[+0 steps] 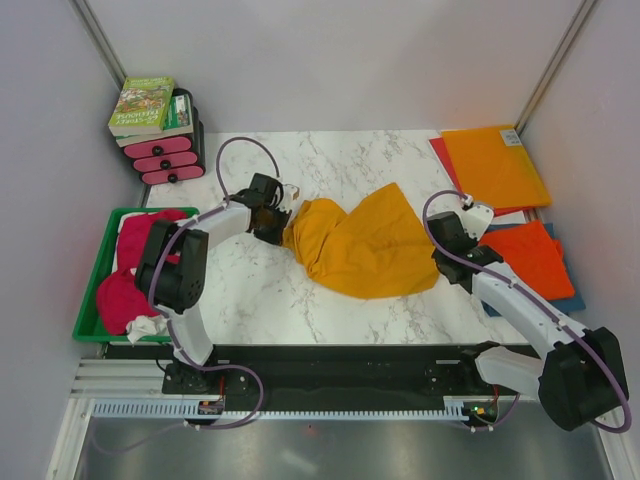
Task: Fold and stack the t-shirts
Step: Flatten out the tshirt
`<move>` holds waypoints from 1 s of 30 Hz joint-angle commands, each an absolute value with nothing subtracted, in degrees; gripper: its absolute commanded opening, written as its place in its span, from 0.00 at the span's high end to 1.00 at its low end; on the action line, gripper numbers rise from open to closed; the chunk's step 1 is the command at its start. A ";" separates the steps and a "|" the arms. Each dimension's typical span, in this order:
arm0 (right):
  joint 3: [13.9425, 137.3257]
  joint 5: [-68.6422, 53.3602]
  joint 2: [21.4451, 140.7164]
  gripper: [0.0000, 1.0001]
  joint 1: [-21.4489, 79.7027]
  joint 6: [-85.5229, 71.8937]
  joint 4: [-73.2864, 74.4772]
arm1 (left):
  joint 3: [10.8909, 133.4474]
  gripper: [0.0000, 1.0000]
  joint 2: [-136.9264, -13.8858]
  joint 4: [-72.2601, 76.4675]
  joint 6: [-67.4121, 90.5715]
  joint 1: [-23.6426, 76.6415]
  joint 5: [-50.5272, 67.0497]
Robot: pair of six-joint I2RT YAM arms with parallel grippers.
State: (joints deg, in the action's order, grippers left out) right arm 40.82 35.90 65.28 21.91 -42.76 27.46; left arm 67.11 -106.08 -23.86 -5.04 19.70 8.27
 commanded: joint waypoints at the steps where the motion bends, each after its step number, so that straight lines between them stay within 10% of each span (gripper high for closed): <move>1: 49.79 41.64 62.23 1.00 21.97 -37.30 28.20 | 66.97 0.98 -95.30 -26.01 -7.20 18.55 3.61; 13: 80.50 44.47 57.22 1.00 21.71 -27.86 34.98 | 96.66 0.98 -73.40 -42.71 -5.72 3.27 7.81; 30: 73.75 38.32 51.08 1.00 21.62 -28.22 38.24 | 91.33 0.98 -66.64 -46.59 -5.01 -16.78 20.13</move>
State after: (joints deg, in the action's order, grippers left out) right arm 77.97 37.67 56.71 22.35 -28.47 37.87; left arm 94.94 -70.85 -46.89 -4.54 -14.70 21.15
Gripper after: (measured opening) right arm 0.010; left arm 0.031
